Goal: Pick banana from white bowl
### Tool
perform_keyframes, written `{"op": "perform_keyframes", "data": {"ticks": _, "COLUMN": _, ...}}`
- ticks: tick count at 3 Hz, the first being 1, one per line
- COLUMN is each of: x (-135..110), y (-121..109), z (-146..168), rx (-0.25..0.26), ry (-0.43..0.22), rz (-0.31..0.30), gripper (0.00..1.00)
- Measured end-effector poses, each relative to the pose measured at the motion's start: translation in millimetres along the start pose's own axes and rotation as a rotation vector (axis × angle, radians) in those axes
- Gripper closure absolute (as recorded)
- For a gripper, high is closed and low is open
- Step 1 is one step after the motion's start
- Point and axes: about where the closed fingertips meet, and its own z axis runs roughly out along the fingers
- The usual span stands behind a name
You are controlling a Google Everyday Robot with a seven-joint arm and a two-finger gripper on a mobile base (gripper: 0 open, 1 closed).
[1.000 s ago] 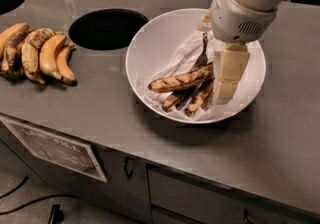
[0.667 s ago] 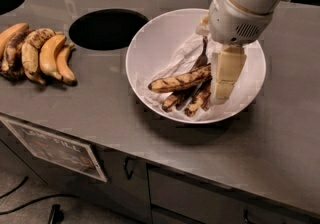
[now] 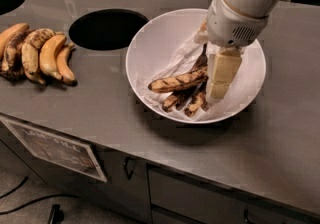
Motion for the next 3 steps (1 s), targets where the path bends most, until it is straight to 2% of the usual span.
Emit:
{"op": "perform_keyframes", "data": {"ticks": 1, "x": -1.9, "y": -0.3, "z": 5.2, "rx": -0.013, "ry": -0.002, "rz": -0.003, "gripper": 0.17}}
{"op": "perform_keyframes", "data": {"ticks": 3, "x": -8.8, "y": 0.4, "z": 12.7, "rx": -0.034, "ry": 0.000, "rz": -0.016, "gripper": 0.20}}
